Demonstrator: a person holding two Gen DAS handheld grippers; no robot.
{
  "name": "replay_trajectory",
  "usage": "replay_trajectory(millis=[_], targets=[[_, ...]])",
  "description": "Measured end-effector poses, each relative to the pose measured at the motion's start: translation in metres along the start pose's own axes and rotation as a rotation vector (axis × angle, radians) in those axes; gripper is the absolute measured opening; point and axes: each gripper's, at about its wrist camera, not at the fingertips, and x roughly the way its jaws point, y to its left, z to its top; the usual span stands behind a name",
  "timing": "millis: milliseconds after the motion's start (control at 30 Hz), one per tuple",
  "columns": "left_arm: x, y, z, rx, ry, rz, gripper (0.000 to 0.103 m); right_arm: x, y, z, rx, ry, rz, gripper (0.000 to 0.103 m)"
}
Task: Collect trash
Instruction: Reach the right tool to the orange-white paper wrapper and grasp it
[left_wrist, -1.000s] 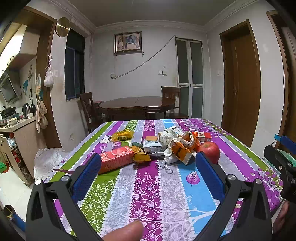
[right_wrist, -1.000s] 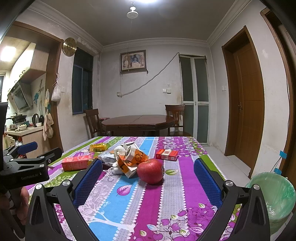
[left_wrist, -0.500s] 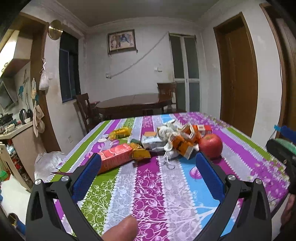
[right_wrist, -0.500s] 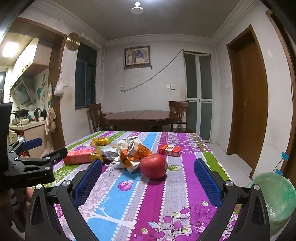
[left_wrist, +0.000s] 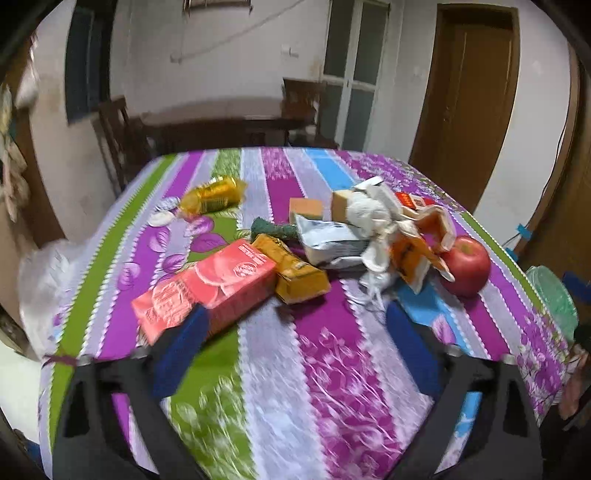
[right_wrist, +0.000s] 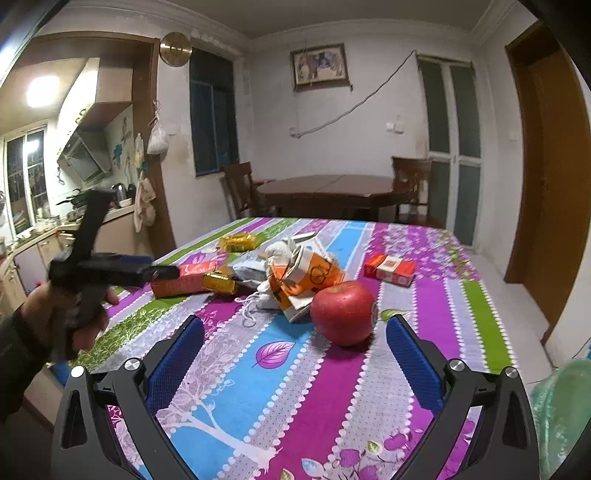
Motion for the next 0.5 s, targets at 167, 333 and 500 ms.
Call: replay_trajectory(millis=[167, 333, 500], targets=[[0.042, -0.012, 0.017, 0.139, 0.156, -0.078, 0.072, 0.029, -0.01, -0.005, 0.044, 0.062, 0.052, 0.098], [0.065, -0.023, 0.018, 0.127, 0.206, -0.068, 0.053, 0.046, -0.016, -0.01, 0.072, 0.074, 0.058, 0.098], [0.069, -0.019, 0.021, 0.096, 0.166, -0.002, 0.033, 0.054, -0.015, -0.01, 0.073, 0.091, 0.076, 0.098]])
